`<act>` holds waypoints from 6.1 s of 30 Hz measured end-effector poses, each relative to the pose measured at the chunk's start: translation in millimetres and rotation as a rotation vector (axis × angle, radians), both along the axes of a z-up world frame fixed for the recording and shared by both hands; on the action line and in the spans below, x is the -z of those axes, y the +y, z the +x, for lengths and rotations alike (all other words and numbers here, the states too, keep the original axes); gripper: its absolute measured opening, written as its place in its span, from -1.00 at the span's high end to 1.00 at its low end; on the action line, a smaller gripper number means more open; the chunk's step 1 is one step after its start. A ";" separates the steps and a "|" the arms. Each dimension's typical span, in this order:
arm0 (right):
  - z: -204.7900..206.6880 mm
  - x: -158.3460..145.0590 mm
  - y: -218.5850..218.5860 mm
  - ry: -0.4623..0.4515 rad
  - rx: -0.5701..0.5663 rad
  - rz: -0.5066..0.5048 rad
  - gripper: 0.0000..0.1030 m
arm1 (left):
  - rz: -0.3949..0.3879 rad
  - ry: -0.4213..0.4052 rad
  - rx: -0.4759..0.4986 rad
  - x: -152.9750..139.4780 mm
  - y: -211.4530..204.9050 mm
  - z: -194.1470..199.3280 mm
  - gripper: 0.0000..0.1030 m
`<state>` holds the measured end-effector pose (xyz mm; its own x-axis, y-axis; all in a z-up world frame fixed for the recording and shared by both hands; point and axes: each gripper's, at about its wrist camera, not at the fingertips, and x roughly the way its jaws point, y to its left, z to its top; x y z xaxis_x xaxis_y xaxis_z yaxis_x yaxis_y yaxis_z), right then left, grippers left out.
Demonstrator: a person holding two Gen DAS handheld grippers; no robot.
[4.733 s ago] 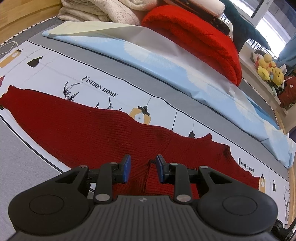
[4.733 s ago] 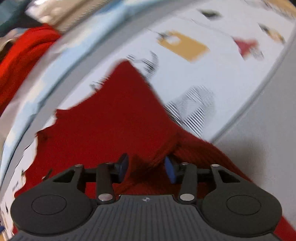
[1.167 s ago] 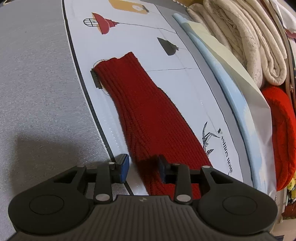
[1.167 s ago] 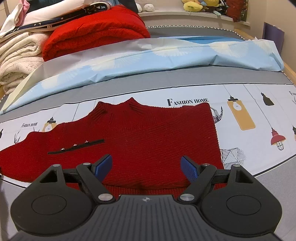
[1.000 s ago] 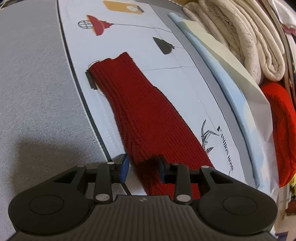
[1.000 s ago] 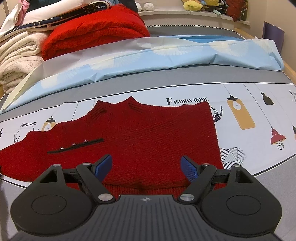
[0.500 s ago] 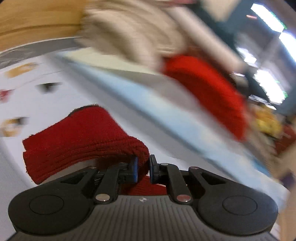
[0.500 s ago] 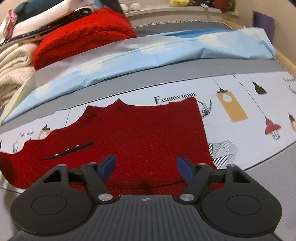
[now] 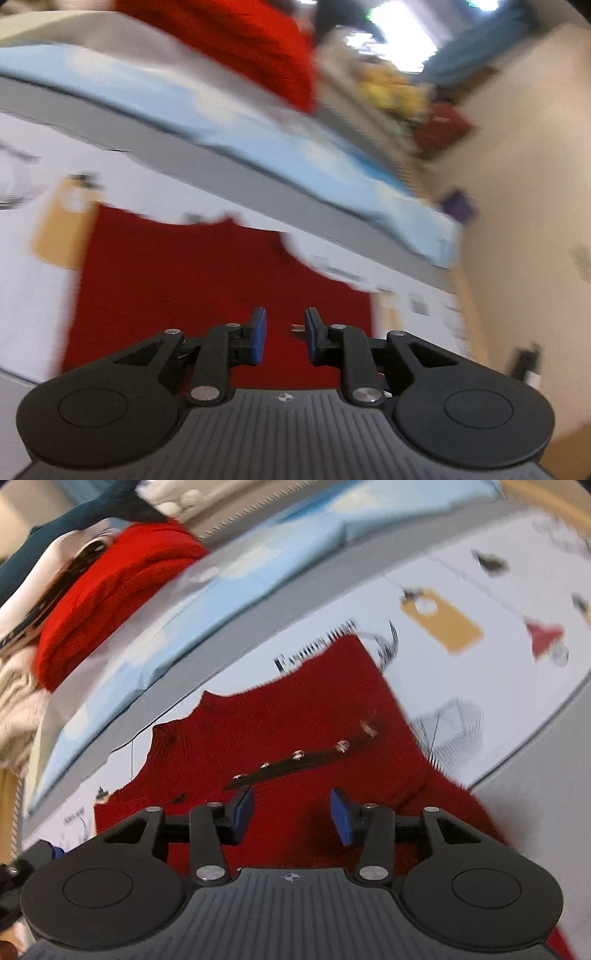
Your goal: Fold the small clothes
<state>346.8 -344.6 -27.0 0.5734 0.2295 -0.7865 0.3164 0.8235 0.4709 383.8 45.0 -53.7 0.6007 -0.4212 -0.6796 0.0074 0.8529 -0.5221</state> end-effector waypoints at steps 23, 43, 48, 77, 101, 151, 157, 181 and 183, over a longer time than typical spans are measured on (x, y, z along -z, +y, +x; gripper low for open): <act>-3.9 14.5 -12.9 -0.050 0.128 0.077 0.89 | 0.073 0.100 -0.184 4.1 60.7 10.5 0.55; 2.3 25.4 -48.6 0.007 0.226 0.048 0.36 | 0.289 0.242 -0.141 72.0 50.4 27.5 0.42; -2.8 28.1 -46.5 0.029 0.210 0.067 0.36 | 0.308 0.253 -0.078 86.6 44.6 33.4 0.24; -5.5 15.1 -53.9 0.006 0.213 0.084 0.29 | 0.471 0.150 0.040 80.2 30.5 28.3 0.79; -208.4 -155.6 -100.5 -0.492 -0.109 -0.251 -0.01 | 0.556 -0.381 -0.131 -100.7 15.2 -323.1 -0.04; -292.4 91.1 -115.1 0.132 -0.095 -0.276 -0.07 | 0.323 0.304 -0.139 107.9 79.7 -342.9 0.38; -293.2 87.6 -113.8 0.091 -0.117 -0.269 0.74 | 0.363 0.278 -0.103 107.2 70.7 -345.5 0.52; -296.8 89.8 -112.5 0.107 -0.127 -0.262 0.42 | 0.396 0.262 -0.042 110.8 62.2 -346.4 0.52; -296.5 89.6 -108.9 0.104 -0.147 -0.278 0.41 | 0.406 0.258 -0.037 110.4 60.9 -346.7 0.52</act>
<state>50.3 -453.5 -116.6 0.4635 0.0721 -0.8832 0.2193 0.9563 0.1932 37.0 105.9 -164.1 0.4005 -0.0729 -0.9134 -0.1127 0.9853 -0.1280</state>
